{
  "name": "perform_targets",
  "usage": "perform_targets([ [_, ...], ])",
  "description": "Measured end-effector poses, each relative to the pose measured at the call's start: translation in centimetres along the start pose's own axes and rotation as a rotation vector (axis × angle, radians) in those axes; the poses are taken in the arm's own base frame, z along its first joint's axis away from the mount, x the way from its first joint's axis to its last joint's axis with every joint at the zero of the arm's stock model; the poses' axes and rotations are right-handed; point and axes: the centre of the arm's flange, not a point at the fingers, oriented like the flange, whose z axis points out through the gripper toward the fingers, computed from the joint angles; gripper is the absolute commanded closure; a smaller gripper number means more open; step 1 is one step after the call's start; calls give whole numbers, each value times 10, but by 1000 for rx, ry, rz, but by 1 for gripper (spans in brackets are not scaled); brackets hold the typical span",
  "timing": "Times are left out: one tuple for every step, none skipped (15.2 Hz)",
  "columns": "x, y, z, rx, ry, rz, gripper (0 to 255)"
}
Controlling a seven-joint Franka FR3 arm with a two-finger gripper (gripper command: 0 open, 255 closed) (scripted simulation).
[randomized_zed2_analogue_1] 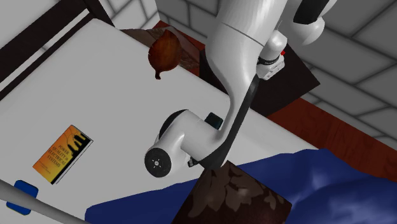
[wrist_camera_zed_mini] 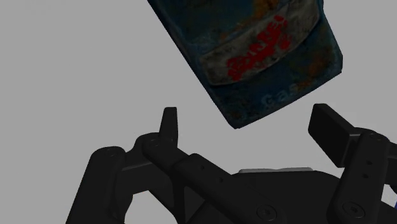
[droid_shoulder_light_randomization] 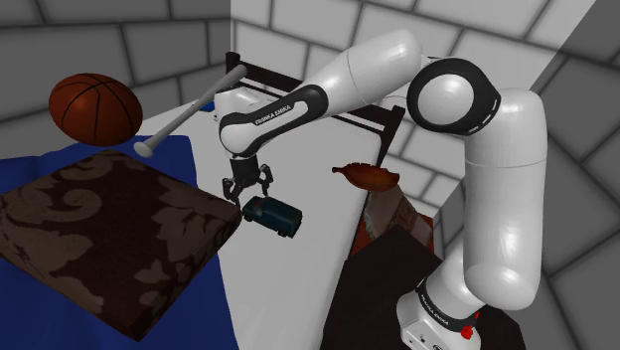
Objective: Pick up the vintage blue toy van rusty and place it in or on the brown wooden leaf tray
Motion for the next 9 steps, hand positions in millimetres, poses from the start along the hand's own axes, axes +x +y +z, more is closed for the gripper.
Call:
perform_targets([
  [0,0,0,0,0,0,0],
  [0,0,0,0,0,0,0],
  [0,0,0,0,0,0,0],
  [0,0,0,0,0,0,255],
  [0,0,0,0,0,0,255],
  [0,0,0,0,0,0,255],
  [0,0,0,0,0,0,255],
  [0,0,0,0,0,0,255],
  [0,0,0,0,0,0,255],
])
